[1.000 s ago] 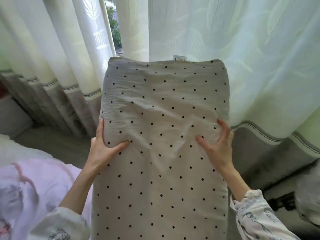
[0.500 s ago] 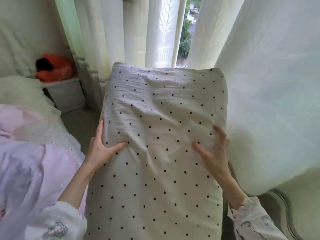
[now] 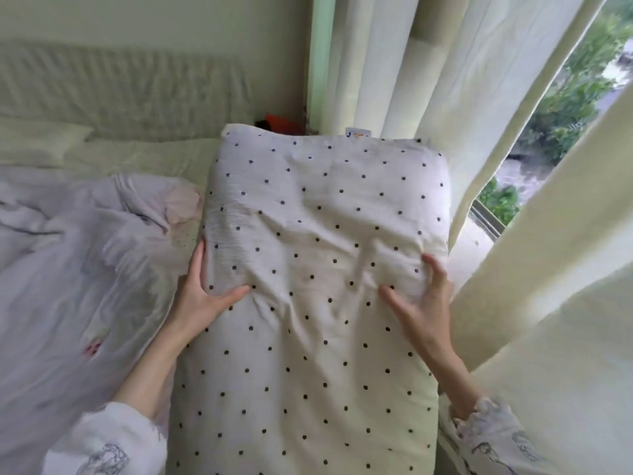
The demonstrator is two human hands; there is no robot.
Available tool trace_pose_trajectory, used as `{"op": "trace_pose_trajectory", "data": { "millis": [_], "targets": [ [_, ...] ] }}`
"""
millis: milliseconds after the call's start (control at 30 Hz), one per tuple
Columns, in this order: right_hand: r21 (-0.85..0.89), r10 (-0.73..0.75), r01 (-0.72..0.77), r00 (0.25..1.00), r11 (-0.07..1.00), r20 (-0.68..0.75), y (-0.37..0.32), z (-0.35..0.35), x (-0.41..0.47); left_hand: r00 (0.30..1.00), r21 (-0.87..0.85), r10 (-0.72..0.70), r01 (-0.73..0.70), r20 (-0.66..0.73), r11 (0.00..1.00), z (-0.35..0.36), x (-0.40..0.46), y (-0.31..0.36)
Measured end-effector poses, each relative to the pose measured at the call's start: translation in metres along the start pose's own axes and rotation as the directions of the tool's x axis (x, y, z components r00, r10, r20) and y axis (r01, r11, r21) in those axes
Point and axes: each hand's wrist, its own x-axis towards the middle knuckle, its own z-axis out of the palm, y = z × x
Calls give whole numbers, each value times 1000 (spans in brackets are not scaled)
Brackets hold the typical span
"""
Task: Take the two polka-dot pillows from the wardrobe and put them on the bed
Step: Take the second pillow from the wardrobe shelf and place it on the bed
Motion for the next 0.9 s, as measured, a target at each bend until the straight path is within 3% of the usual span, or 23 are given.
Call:
{"op": "trace_pose_trajectory", "data": {
  "millis": [367,667,900],
  "targets": [
    [61,-50,37,974,997,221,-1,109,136,941,-14,-88,89,-325,996,-19,62,-12],
    [99,41,-78,941,992,336,-1,253,262,923,-43,-130,122,-363,992,-51,220,-33],
    [114,6,-45,948,992,318,-16,340,382,911,-42,-166,163,-376,986,-73,366,-38]
  ]
}}
